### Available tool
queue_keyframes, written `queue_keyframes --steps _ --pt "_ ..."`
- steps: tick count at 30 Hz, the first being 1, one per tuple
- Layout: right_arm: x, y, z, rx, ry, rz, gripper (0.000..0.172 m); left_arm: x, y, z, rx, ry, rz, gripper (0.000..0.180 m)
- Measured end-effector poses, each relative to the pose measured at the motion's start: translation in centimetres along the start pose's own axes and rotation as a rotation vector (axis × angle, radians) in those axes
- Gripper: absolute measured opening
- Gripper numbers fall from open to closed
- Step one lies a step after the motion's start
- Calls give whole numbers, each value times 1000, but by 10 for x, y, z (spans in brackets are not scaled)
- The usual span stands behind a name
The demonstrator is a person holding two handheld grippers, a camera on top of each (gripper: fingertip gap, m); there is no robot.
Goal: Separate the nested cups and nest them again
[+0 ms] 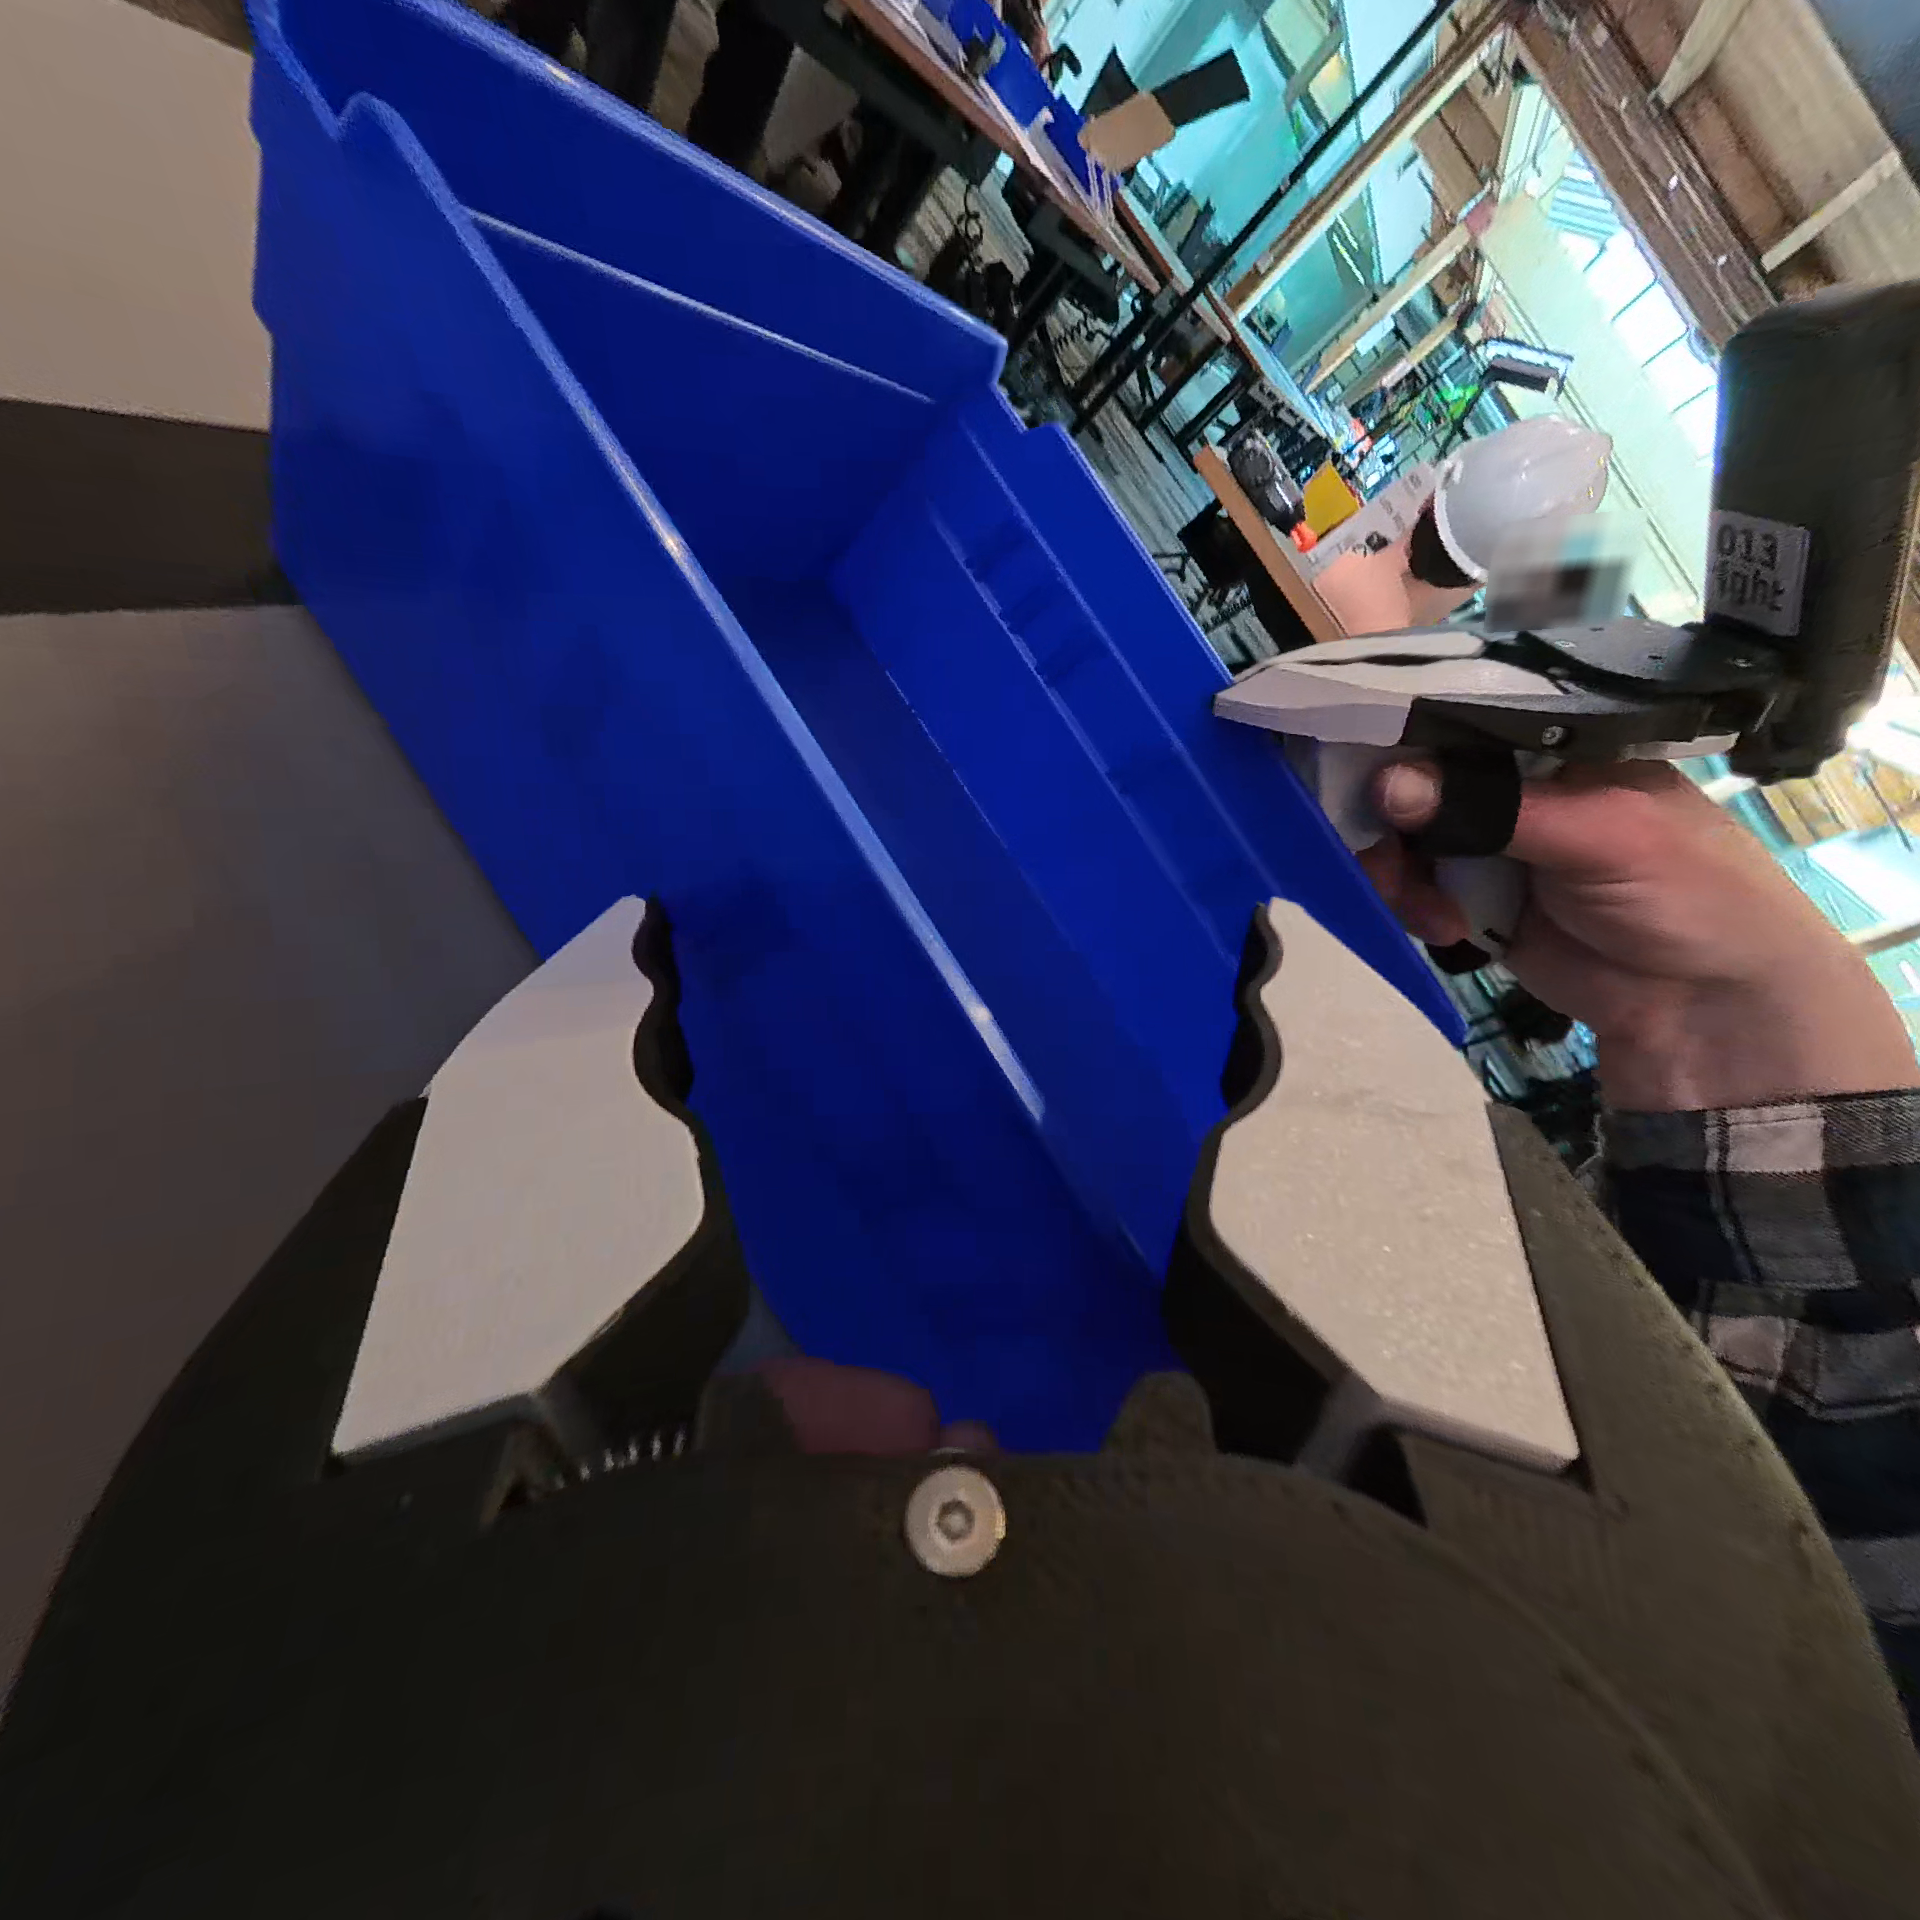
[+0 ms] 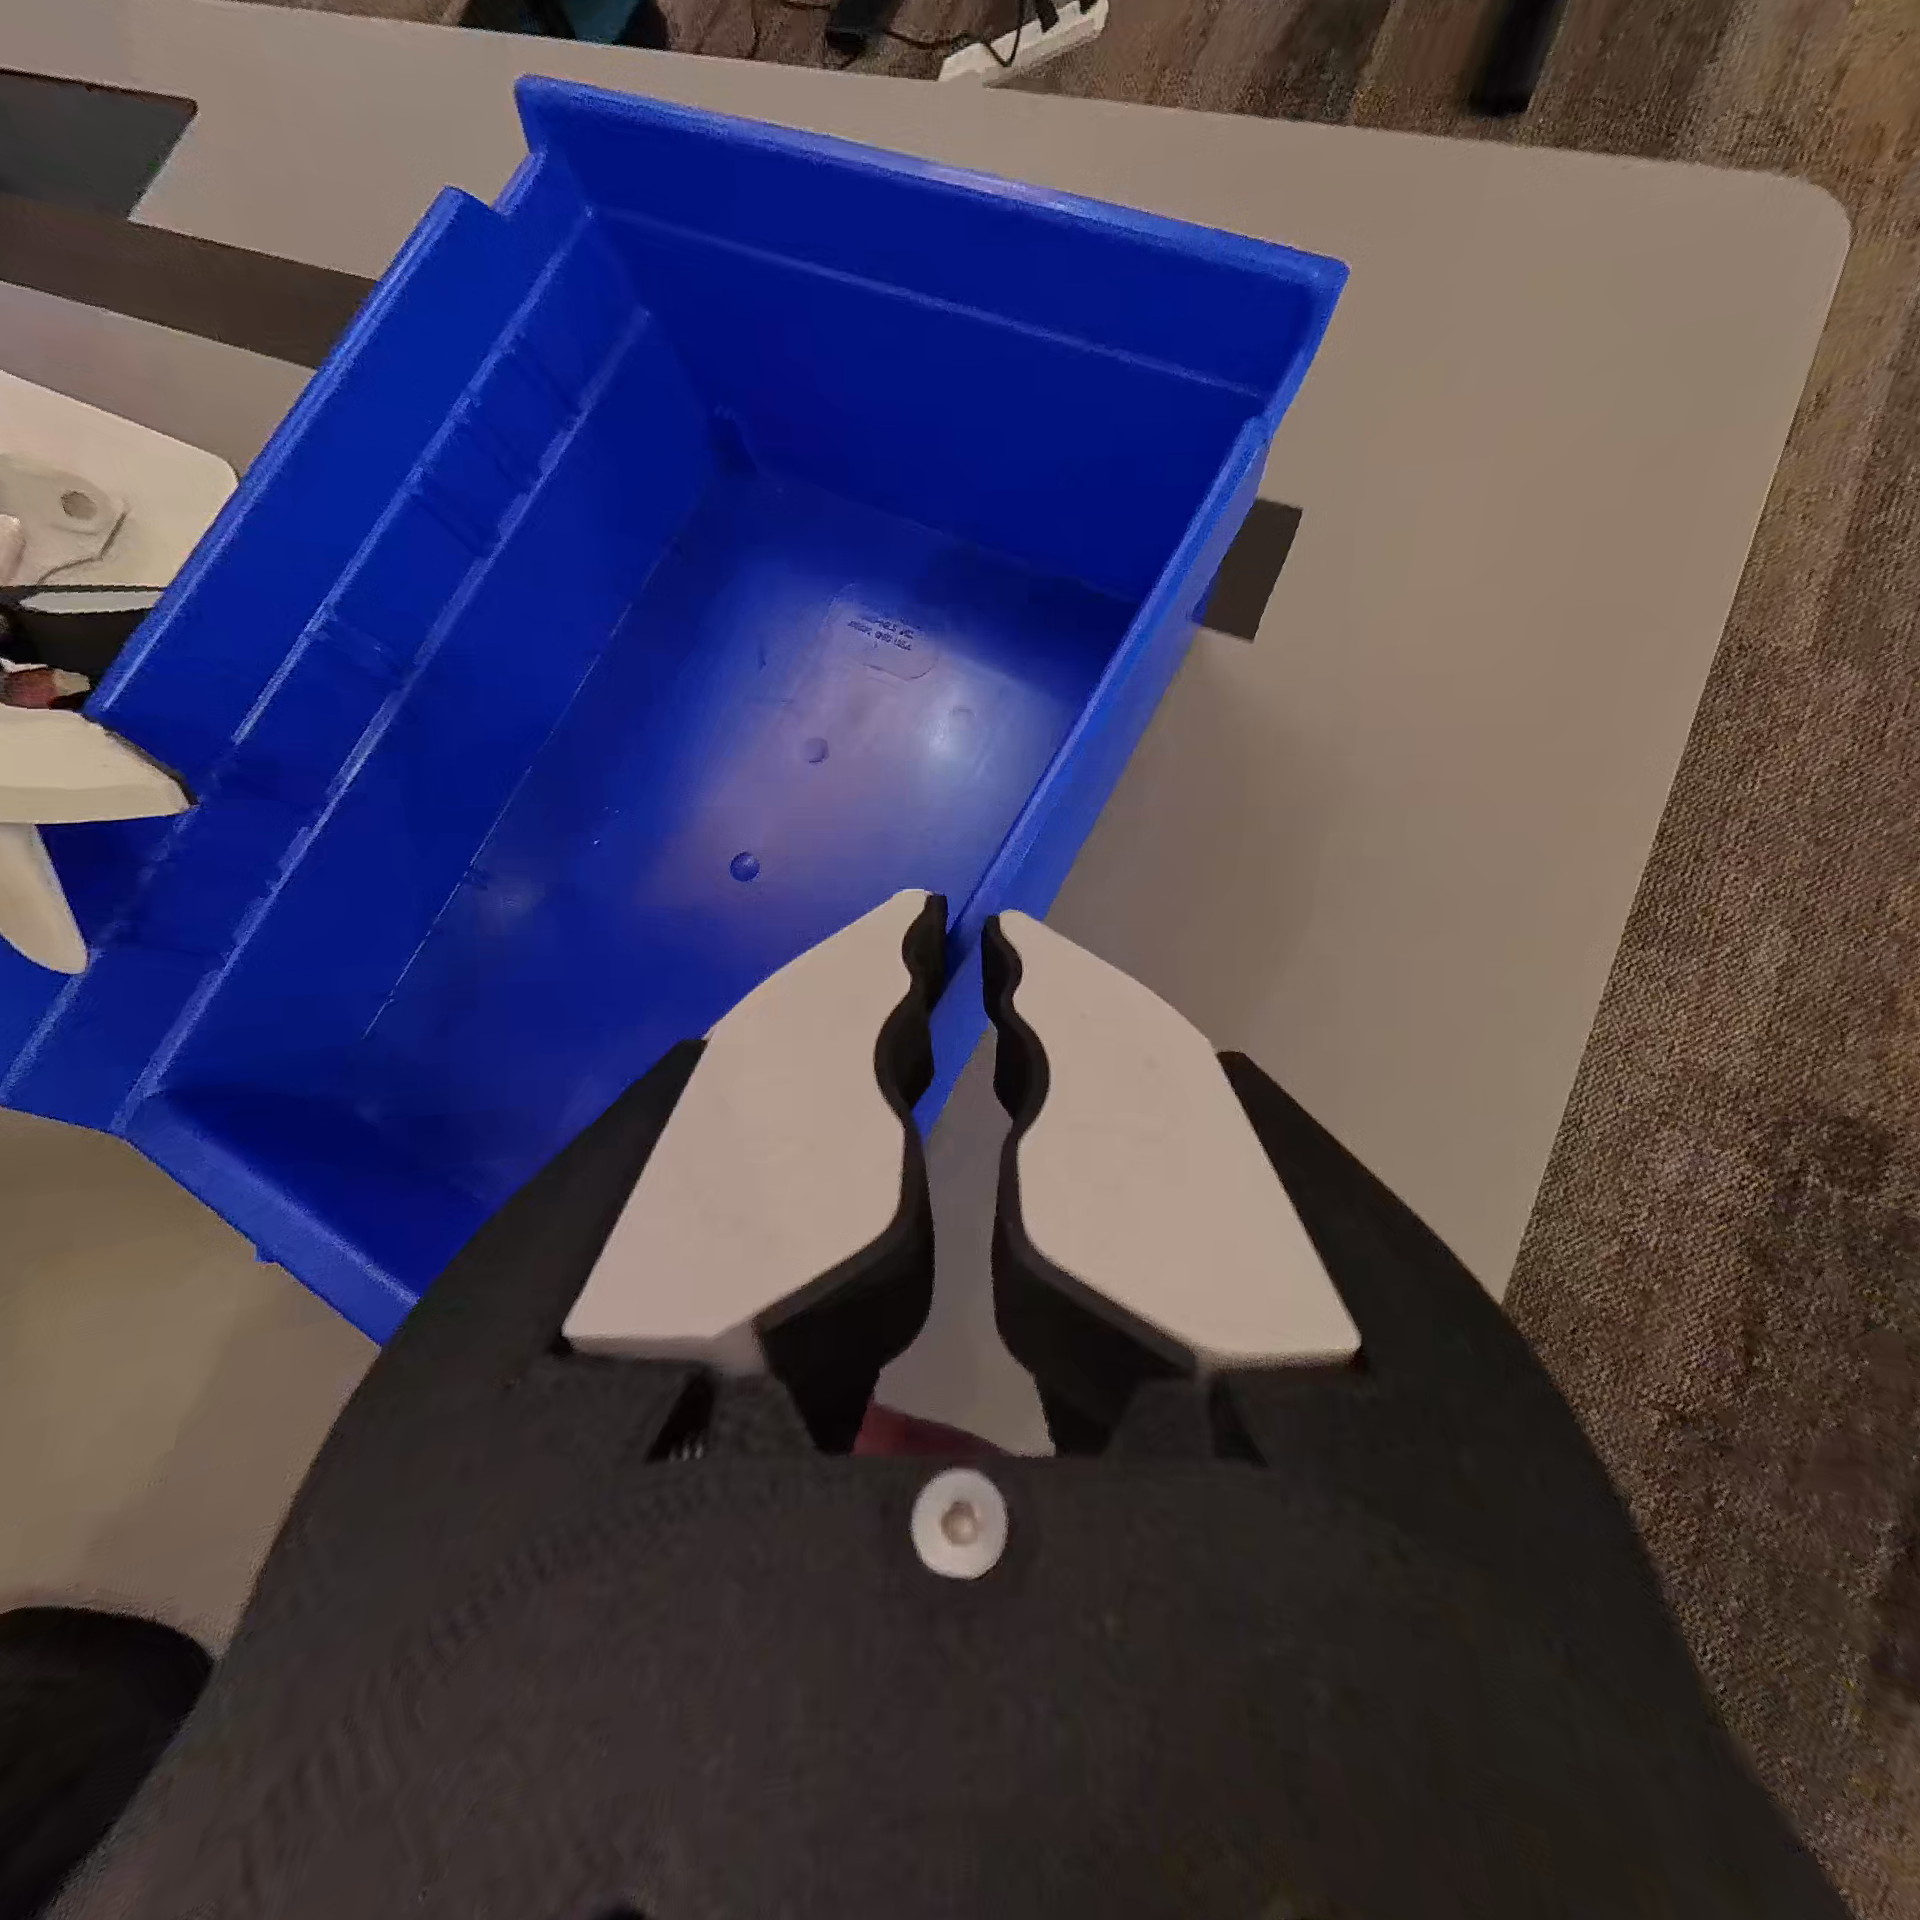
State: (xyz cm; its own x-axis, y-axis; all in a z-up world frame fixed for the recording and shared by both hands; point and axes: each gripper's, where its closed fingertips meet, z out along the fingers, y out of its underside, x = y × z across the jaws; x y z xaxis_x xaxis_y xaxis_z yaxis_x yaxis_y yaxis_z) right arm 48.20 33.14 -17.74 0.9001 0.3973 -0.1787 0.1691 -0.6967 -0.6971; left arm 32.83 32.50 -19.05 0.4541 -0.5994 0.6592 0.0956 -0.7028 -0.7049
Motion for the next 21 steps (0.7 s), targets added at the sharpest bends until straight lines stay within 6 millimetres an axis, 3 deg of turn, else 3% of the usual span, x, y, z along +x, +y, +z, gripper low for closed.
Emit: queue_keyframes --steps 8,10,13,16,19,21 --pt "26 -26 21 -81 49 -96 7 -16 -23 19 56 -25 -41 103" --pt "29 -31 16 -64 74 -81 8 -15 -22 17 57 -13 -41 105" --pt "28 -45 -13 64 166 -101 24 -6 -7 8 75 -7 -50 127" --pt "6 -49 -51 164 241 -180 28 16 20 -9 33 25 -12 136" --pt "-40 -52 -81 252 246 -280 30 48 49 -35 -15 89 50 136" --pt "-77 -50 -96 292 226 -351 30 68 62 -64 -19 121 132 134"
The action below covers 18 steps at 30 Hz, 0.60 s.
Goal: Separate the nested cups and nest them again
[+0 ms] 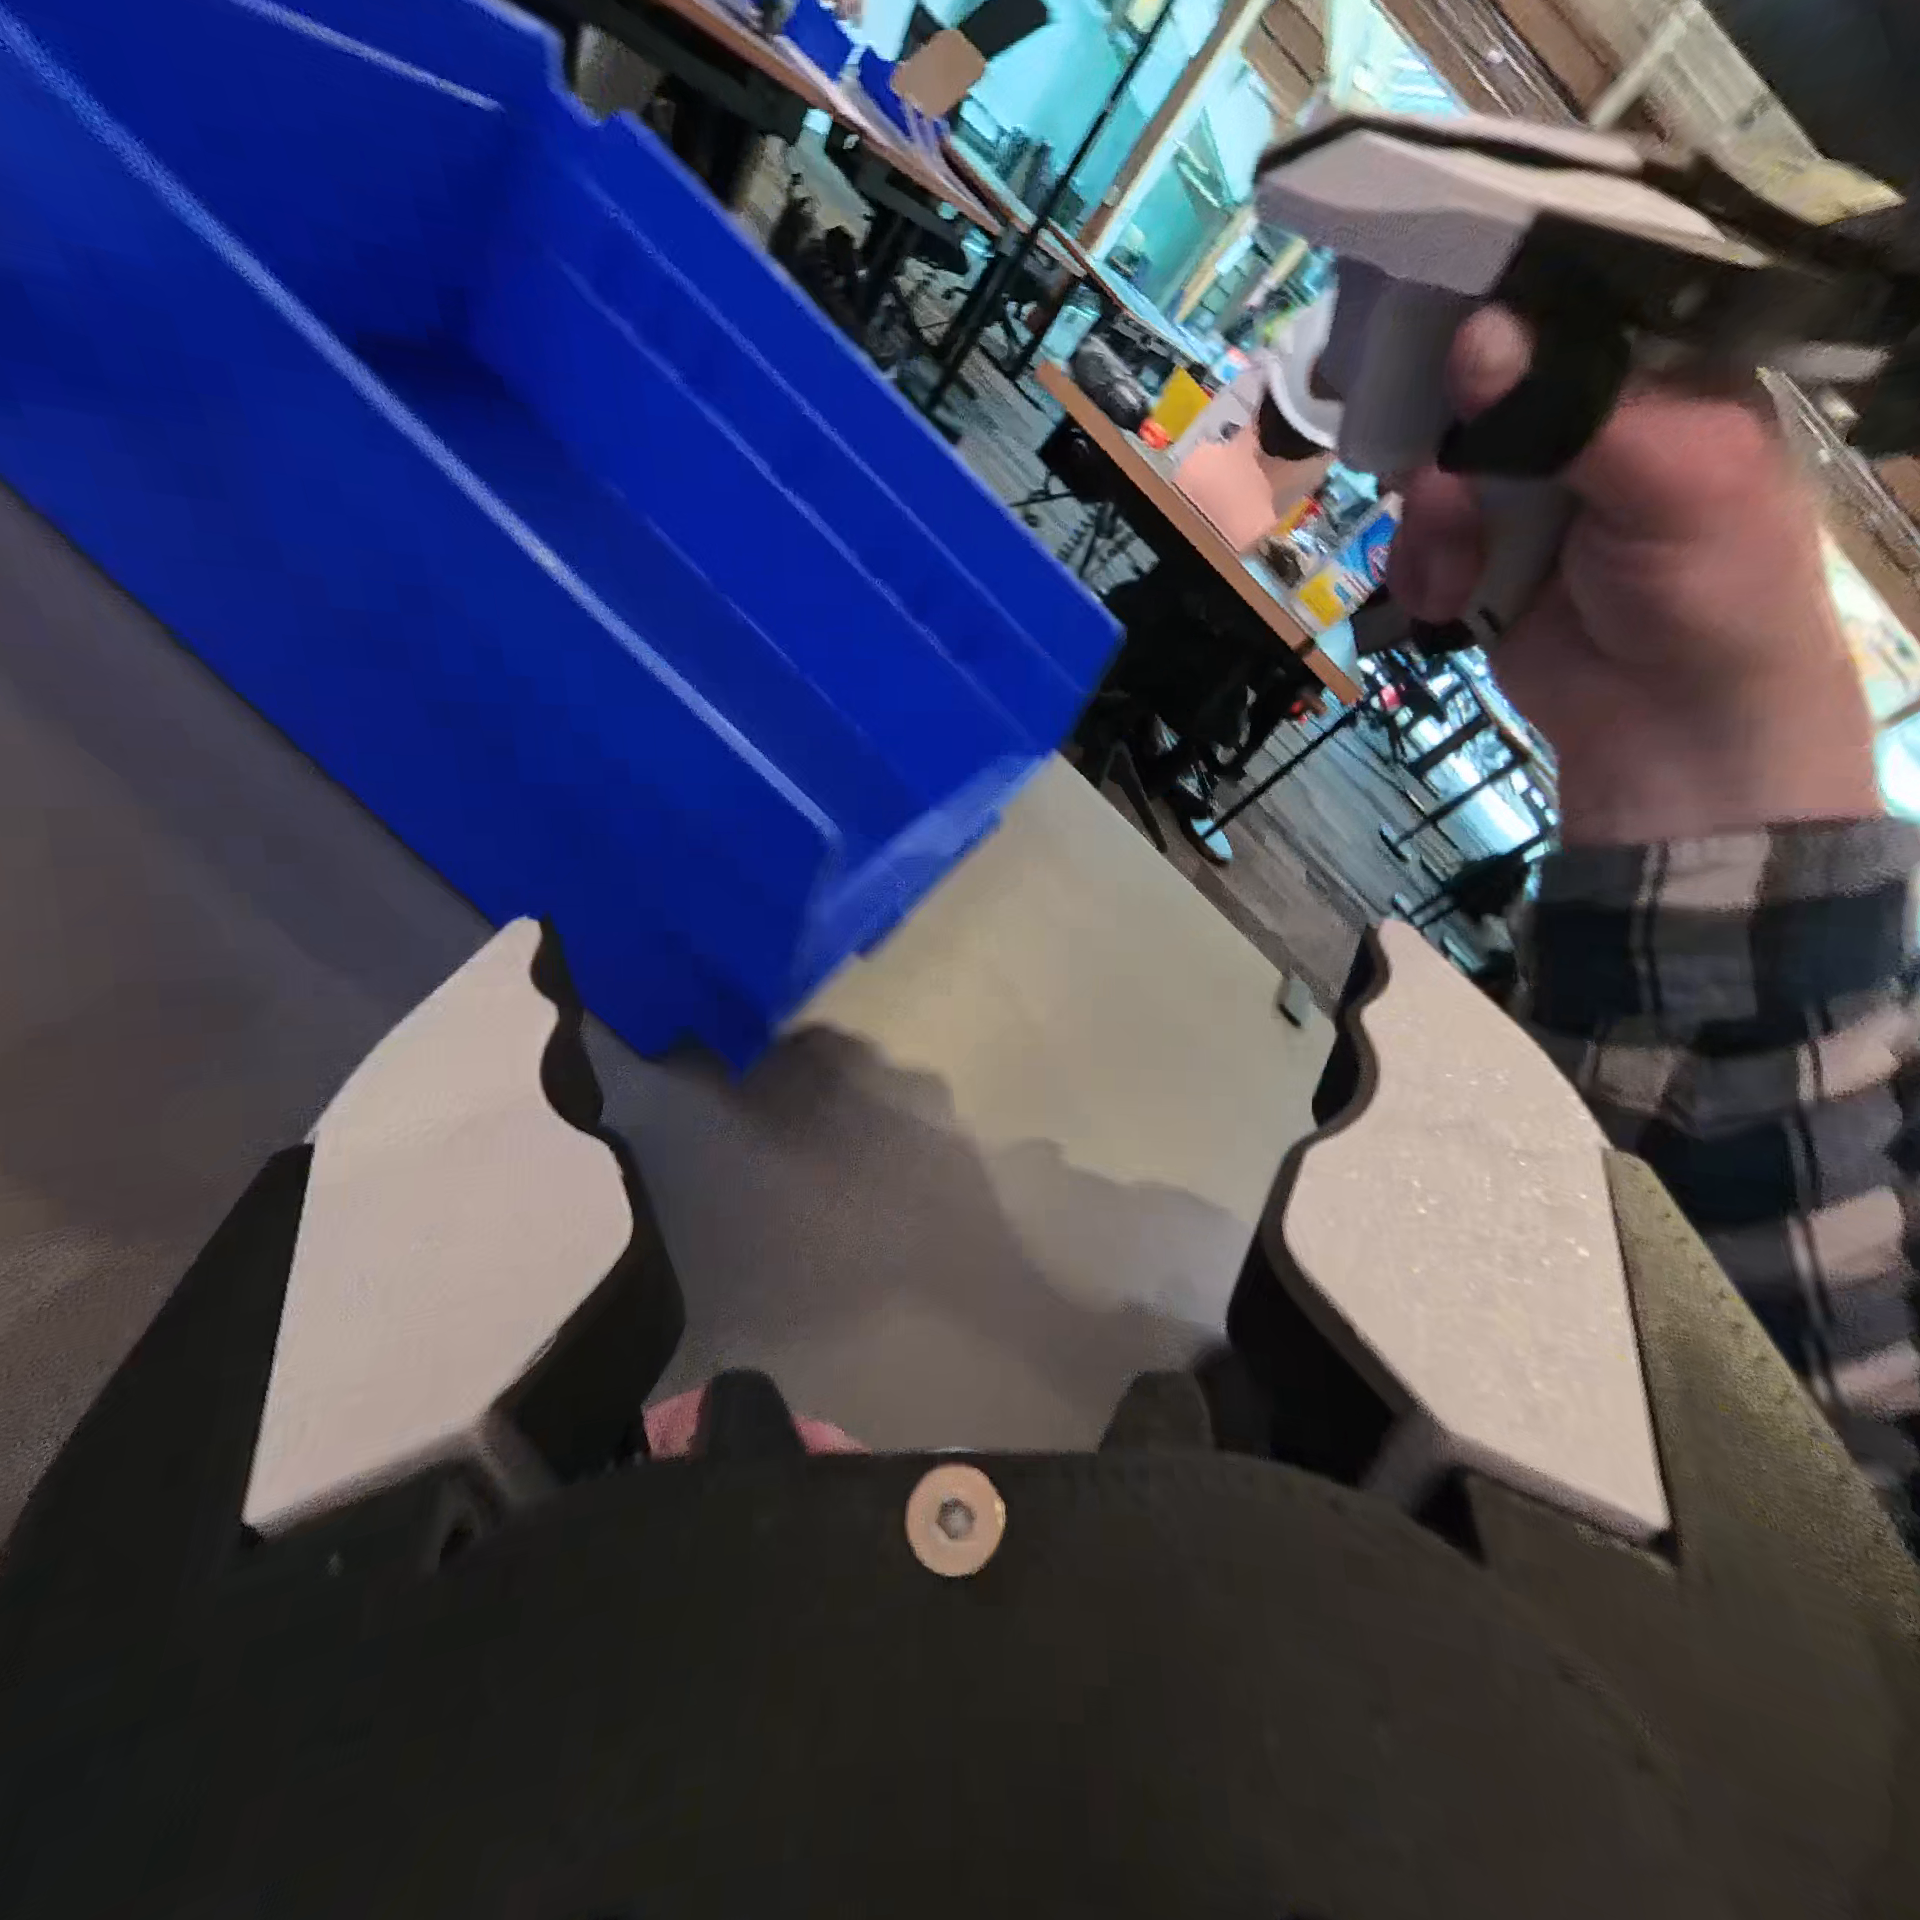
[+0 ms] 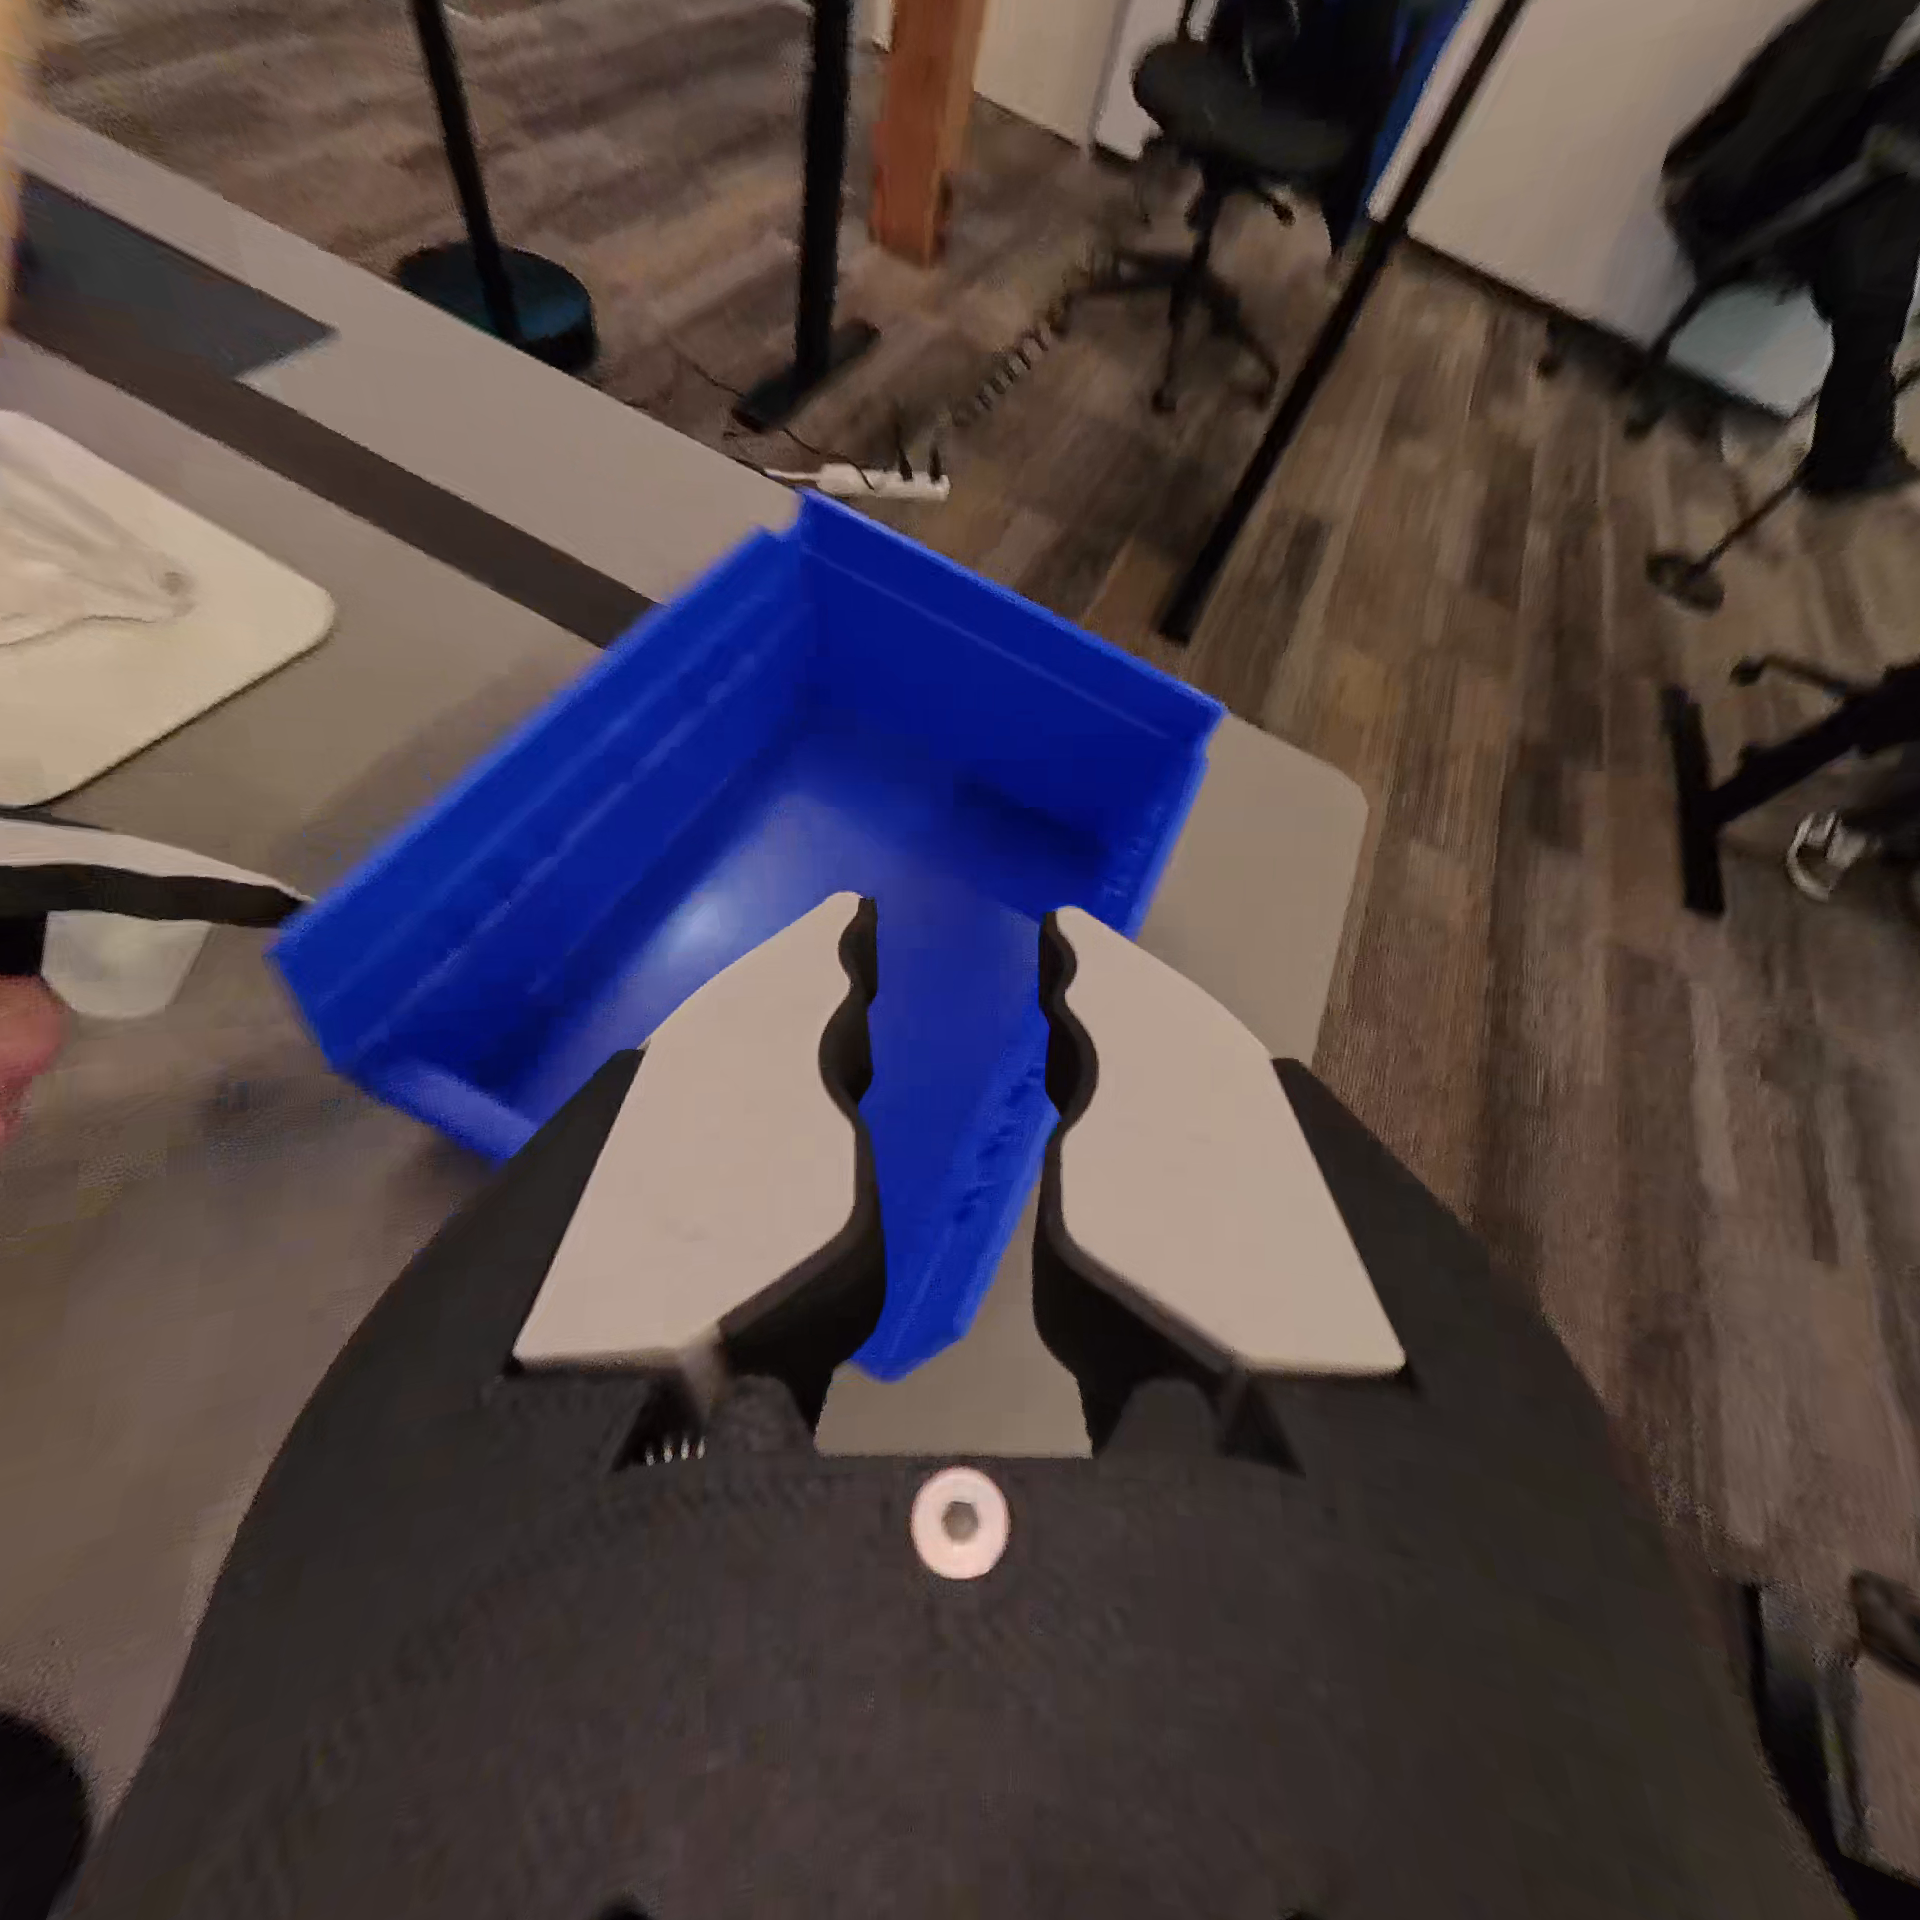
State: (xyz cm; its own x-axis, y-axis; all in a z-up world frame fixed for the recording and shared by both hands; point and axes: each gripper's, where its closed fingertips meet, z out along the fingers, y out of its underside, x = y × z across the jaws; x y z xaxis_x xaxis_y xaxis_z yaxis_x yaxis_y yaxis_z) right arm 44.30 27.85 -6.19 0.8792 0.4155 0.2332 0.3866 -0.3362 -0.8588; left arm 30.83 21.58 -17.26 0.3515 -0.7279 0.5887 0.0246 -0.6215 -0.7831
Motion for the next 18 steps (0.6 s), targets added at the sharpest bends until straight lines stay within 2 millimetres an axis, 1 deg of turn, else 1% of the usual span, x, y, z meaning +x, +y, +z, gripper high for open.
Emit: queue_keyframes --steps 2,4,5,6,7,9,11,13,15,16,17,18 --pt "-29 -13 -18 41 -11 -68 30 22 7 -40 -10 28 132 130" --pt "-62 -20 -31 73 -47 -119 29 34 6 -90 -6 40 272 121" --pt "-76 -21 -37 80 -56 -139 29 35 2 -118 0 31 330 116" --pt "-88 -22 -41 91 -62 -163 29 28 -3 -147 6 -12 380 117" --pt "-102 -23 -45 101 -76 -186 30 16 -9 -178 12 -71 429 116" --pt "-126 -26 -50 128 -103 -216 29 -18 -22 -246 21 -220 514 118" --pt "-149 -33 -53 165 -146 -239 29 -62 -33 -319 -7 -394 568 119" --pt "-171 -48 -55 224 -187 -281 28 -110 -38 -402 -48 -607 591 121" --pt "-190 -65 -53 275 -228 -318 27 -150 -32 -485 -72 -792 543 125" --pt "-199 -75 -52 301 -254 -324 27 -170 -23 -522 -105 -878 528 126" --pt "-208 -87 -50 332 -278 -327 27 -189 -9 -557 -157 -965 510 130" --pt "-215 -98 -47 363 -299 -330 26 -204 6 -585 -198 -1024 478 130"
